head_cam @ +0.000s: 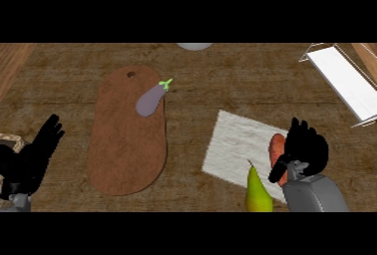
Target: Pick the sweet potato from the placemat and place it in the tiered shelf
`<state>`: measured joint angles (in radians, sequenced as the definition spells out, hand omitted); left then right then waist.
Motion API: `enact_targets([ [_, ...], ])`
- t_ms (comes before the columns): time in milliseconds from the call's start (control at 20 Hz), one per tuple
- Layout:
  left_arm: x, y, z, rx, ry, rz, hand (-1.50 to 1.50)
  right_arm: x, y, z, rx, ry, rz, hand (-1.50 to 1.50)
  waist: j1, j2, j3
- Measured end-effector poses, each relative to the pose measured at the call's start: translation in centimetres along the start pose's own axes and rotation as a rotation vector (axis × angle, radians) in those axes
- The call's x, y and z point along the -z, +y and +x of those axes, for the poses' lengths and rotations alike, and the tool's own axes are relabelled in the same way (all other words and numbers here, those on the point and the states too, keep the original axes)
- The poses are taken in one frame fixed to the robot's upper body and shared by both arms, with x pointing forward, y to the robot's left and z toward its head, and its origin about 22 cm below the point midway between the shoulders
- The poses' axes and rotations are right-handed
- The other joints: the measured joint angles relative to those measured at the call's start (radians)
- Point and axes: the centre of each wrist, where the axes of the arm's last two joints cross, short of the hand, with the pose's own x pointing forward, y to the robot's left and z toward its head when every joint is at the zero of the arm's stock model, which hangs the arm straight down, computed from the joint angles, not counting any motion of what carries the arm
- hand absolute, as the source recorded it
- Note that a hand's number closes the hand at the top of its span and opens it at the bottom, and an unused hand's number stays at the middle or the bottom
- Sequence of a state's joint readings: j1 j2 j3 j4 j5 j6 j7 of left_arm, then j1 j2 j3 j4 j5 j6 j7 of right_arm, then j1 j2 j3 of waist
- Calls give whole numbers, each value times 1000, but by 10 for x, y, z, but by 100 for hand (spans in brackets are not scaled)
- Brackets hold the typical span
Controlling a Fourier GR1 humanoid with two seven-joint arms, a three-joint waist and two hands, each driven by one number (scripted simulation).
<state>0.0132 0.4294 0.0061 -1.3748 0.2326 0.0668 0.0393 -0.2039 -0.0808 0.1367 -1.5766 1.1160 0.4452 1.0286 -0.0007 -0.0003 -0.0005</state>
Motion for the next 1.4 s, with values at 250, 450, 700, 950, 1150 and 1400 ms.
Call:
enact_targets([
  [250,1,4,1,0,2,-4,0,6,6,3,-12,16,4,-150,2,0,0],
  [450,4,2,6,2,3,-2,0,16,13,-3,-14,40,23,-150,2,0,0],
  [700,0,4,4,-3,-1,-3,0,21,20,-9,16,44,52,150,3,-4,-3],
  [950,-2,5,10,2,0,-3,0,23,22,-13,-2,27,36,150,4,-9,-7],
  [1150,0,4,4,4,1,-5,0,24,22,-11,-21,20,-4,150,4,-10,-9],
  [1400,1,5,-2,-2,5,-4,0,19,14,-5,-29,7,-77,150,4,-6,-4],
])
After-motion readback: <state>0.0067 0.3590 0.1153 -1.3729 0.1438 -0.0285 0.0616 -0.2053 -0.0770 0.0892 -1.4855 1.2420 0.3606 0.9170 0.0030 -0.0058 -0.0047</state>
